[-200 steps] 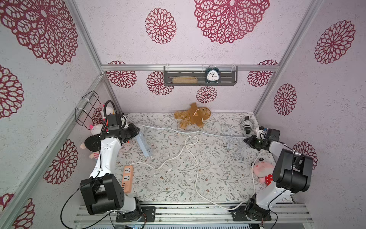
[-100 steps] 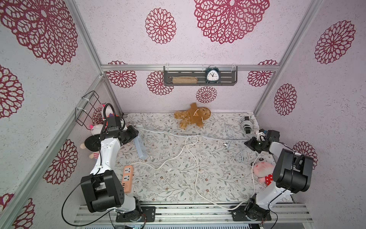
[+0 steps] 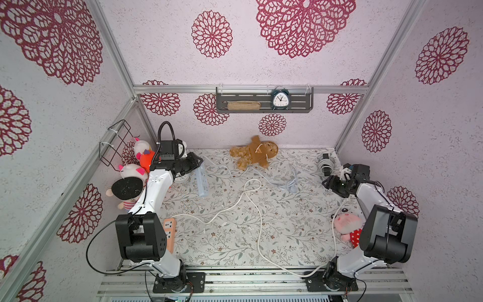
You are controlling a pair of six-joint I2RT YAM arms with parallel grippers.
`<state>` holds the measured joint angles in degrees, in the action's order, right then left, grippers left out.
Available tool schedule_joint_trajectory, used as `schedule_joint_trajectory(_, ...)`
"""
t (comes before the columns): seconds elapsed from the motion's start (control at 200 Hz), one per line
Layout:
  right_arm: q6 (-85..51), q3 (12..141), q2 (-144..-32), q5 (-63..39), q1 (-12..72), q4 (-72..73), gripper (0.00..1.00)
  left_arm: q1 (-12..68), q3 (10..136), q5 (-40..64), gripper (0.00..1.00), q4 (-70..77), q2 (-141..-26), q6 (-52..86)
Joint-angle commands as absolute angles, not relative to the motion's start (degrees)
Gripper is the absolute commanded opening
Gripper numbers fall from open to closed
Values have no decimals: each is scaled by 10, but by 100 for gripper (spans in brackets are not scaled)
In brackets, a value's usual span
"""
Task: Unwrap the cord wrapped around the power strip
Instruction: Unwrap the power cord from the power strip.
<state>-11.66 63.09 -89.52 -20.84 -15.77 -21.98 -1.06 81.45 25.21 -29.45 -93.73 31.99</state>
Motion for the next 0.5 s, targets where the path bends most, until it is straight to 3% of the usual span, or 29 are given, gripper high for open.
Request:
schedule_joint_trajectory(0.0, -114, 656, -849, -231, -114, -252, 69, 19, 841, 296, 0, -289, -962, 313)
schedule_joint_trajectory(0.24, -158, 658, -820, -323, 50, -180, 71, 86, 894, 354, 0, -273, -1026, 323)
schedule_joint_trajectory(0.495, -238, 663, -855, -303, 207, -30, 77, 143, 917, 354, 0, -248, -1053, 345)
